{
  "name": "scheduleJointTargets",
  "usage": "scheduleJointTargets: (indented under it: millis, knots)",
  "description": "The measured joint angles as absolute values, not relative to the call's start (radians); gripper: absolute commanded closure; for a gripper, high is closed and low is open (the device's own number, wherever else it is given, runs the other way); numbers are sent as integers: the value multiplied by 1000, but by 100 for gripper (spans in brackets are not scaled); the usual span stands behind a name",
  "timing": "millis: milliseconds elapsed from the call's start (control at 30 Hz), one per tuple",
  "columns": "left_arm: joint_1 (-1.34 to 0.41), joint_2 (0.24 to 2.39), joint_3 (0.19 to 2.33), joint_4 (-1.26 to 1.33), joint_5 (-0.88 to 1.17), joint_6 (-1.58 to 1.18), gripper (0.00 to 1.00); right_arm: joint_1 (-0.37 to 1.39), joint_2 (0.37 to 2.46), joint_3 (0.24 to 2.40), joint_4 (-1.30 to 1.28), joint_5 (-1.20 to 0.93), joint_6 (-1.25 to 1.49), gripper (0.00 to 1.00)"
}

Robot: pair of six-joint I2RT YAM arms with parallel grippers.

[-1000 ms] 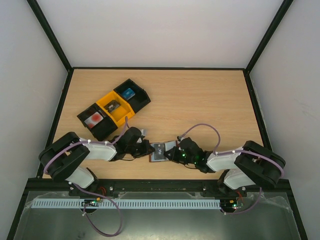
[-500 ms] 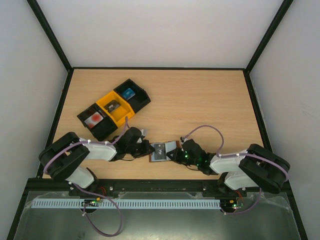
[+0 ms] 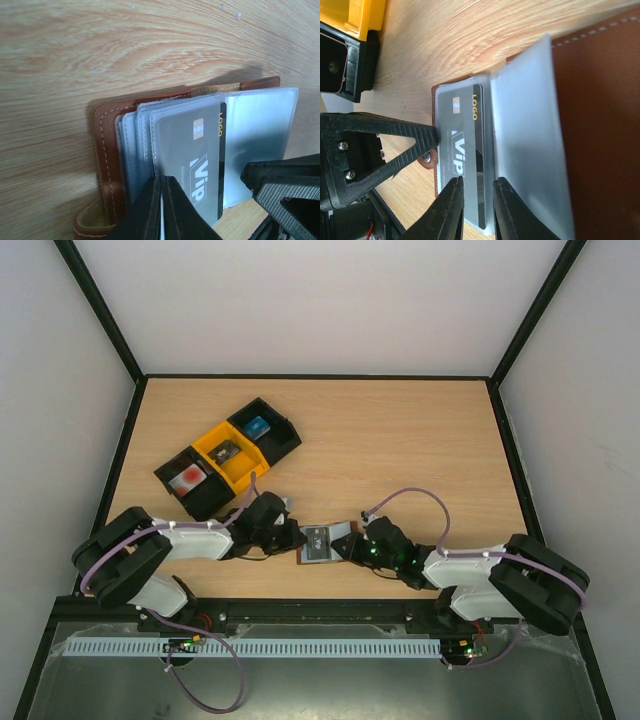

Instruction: Take the credit cards out of the card holder

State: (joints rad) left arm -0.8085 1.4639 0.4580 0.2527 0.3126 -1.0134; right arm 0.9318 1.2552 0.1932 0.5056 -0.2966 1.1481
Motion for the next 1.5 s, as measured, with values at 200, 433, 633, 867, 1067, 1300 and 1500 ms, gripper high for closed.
scheduleJointTargets:
  millis: [200,433,633,867,1067,1300,1500]
  knots:
    - [-809,1446,484,204,300,-1002,78,932,1314,228,508,-310,1132,83]
    - [-809,1402,493,189,284,-1007,80,932,1371,239,532,-324,1129,83]
    - [-809,1449,492,229,299,-1012,86,932,1409,247,565,-340,1129,83]
    - [-809,1526,489,318,329,-1017,95,932,1418,248,582,-343,1126,83]
    - [-809,1530,476,348,333,-1021,94,932,1427,249,590,-343,1126,83]
    - [-809,1499,472,322,330,-1026,77,932,1433,253,593,-344,1126,84]
    - [-809,1429,472,229,302,-1024,74,932,1433,253,592,-344,1126,85]
